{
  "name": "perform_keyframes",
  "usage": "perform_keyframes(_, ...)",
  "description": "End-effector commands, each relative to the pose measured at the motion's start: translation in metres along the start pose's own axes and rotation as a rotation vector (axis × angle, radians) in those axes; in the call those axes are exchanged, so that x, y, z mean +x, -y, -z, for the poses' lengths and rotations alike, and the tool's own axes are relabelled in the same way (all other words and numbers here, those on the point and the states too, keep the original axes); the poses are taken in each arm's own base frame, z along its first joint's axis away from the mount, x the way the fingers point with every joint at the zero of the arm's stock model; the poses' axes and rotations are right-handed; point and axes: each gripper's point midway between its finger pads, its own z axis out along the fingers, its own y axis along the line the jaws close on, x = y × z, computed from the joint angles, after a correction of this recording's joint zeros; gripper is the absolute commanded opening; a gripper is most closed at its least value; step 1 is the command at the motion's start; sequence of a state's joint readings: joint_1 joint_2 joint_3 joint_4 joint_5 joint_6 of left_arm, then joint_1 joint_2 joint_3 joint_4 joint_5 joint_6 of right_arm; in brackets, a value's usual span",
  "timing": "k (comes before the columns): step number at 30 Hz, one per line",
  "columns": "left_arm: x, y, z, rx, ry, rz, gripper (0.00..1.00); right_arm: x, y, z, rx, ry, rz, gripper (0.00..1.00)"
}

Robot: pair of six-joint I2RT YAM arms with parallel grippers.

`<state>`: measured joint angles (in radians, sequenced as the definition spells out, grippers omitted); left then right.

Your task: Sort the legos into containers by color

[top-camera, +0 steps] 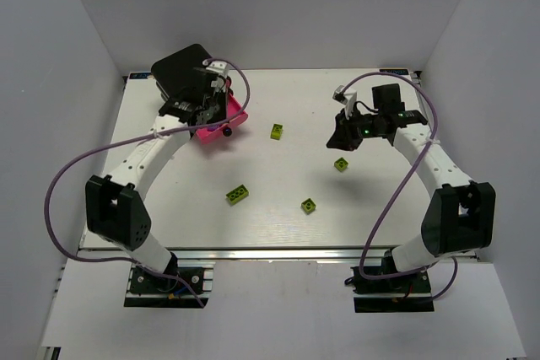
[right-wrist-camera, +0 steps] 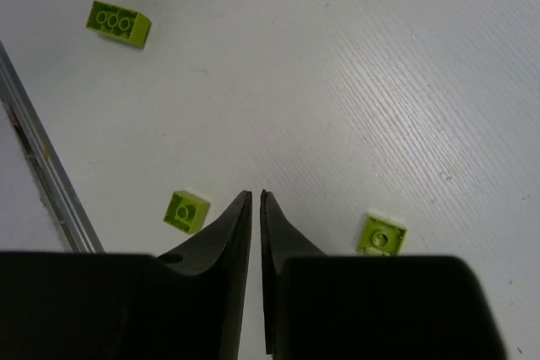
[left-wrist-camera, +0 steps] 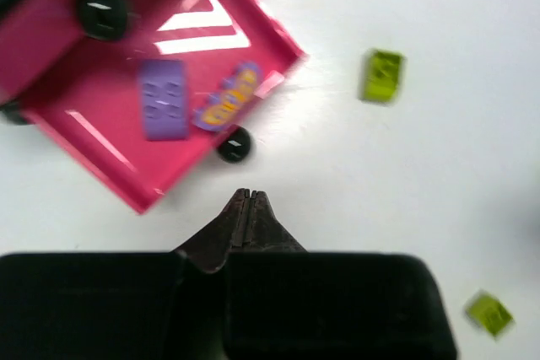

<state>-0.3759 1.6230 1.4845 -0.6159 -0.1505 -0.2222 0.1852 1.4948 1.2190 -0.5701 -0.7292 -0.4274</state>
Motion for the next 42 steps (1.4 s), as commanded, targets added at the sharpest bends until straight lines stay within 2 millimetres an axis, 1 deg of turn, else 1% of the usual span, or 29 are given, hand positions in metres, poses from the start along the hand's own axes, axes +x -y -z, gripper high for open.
perform_keyframes(1,0.033,0.036,0.008,0.249,-0.076,-0.070,0.00,-0.021,0.001,0.001,-0.007,0.038,0.059,0.14)
perform_keyframes(3,0.055,0.035,0.003,0.262,-0.137,-0.099,0.00,-0.023,-0.001,-0.002,-0.013,0.034,0.066,0.14)
perform_keyframes(4,0.060,0.034,0.001,0.264,-0.154,-0.110,0.00,-0.023,0.000,-0.003,-0.013,0.033,0.066,0.14)
perform_keyframes(5,0.069,0.032,-0.005,0.256,-0.182,-0.127,0.00,-0.023,0.001,-0.005,-0.012,0.030,0.064,0.14)
perform_keyframes(9,0.088,0.025,-0.019,0.232,-0.234,-0.164,0.01,-0.027,0.001,-0.006,-0.008,0.029,0.077,0.14)
perform_keyframes(11,0.089,0.022,-0.026,0.218,-0.238,-0.184,0.01,-0.028,0.003,-0.005,-0.002,0.028,0.082,0.14)
perform_keyframes(12,0.095,0.020,-0.033,0.206,-0.260,-0.190,0.01,-0.027,0.002,-0.005,-0.001,0.027,0.085,0.14)
perform_keyframes(14,0.091,0.009,-0.042,0.140,-0.253,-0.205,0.02,-0.026,0.002,-0.006,0.001,0.024,0.082,0.15)
perform_keyframes(15,0.090,0.001,-0.046,0.087,-0.248,-0.213,0.02,-0.025,0.002,-0.005,0.002,0.022,0.083,0.15)
perform_keyframes(16,0.089,-0.013,-0.052,0.003,-0.243,-0.224,0.02,-0.025,0.002,-0.004,0.004,0.024,0.083,0.15)
perform_keyframes(17,0.082,-0.019,-0.056,-0.033,-0.217,-0.230,0.02,-0.024,0.003,-0.005,0.005,0.020,0.081,0.15)
perform_keyframes(19,0.076,-0.034,-0.059,-0.119,-0.188,-0.250,0.03,-0.023,0.002,-0.005,0.007,0.019,0.085,0.15)
perform_keyframes(23,0.059,-0.047,-0.066,-0.190,-0.108,-0.330,0.05,-0.022,0.004,-0.005,0.011,0.014,0.087,0.15)
perform_keyframes(25,0.057,-0.048,-0.070,-0.198,-0.103,-0.344,0.07,-0.022,0.004,-0.006,0.009,0.012,0.086,0.15)
perform_keyframes(26,0.059,-0.050,-0.076,-0.211,-0.112,-0.348,0.07,-0.023,0.005,-0.006,0.011,0.013,0.088,0.15)
perform_keyframes(27,0.056,-0.049,-0.079,-0.209,-0.106,-0.344,0.07,-0.023,0.005,-0.006,0.011,0.012,0.085,0.15)
perform_keyframes(28,0.056,-0.047,-0.082,-0.202,-0.105,-0.342,0.10,-0.023,0.005,-0.007,0.008,0.010,0.084,0.15)
perform_keyframes(29,0.061,-0.046,-0.089,-0.201,-0.117,-0.339,0.13,-0.024,0.006,-0.007,0.010,0.011,0.086,0.15)
perform_keyframes(30,0.057,-0.045,-0.091,-0.203,-0.110,-0.335,0.15,-0.025,0.007,-0.007,0.010,0.011,0.087,0.15)
perform_keyframes(31,0.056,-0.044,-0.093,-0.203,-0.109,-0.325,0.23,-0.025,0.007,-0.007,0.008,0.007,0.084,0.15)
perform_keyframes(33,0.058,-0.046,-0.098,-0.221,-0.117,-0.318,0.26,-0.026,0.008,-0.006,0.013,0.007,0.091,0.16)
perform_keyframes(34,0.053,-0.045,-0.099,-0.222,-0.108,-0.313,0.28,-0.025,0.008,-0.006,0.012,0.003,0.091,0.16)
perform_keyframes(36,0.051,-0.045,-0.102,-0.228,-0.104,-0.308,0.31,-0.025,0.009,-0.007,0.014,0.000,0.099,0.16)
perform_keyframes(37,0.044,-0.044,-0.102,-0.230,-0.090,-0.302,0.31,-0.024,0.009,-0.007,0.015,-0.005,0.095,0.16)
perform_keyframes(38,0.041,-0.044,-0.102,-0.233,-0.083,-0.299,0.34,-0.024,0.010,-0.007,0.016,-0.005,0.095,0.16)
perform_keyframes(39,0.039,-0.044,-0.103,-0.237,-0.078,-0.298,0.35,-0.023,0.010,-0.008,0.013,-0.007,0.094,0.16)
perform_keyframes(41,0.032,-0.046,-0.105,-0.266,-0.066,-0.286,0.35,-0.025,0.010,-0.008,0.012,-0.004,0.094,0.16)
perform_keyframes(42,0.030,-0.048,-0.105,-0.279,-0.060,-0.282,0.38,-0.025,0.011,-0.008,0.012,-0.006,0.091,0.16)
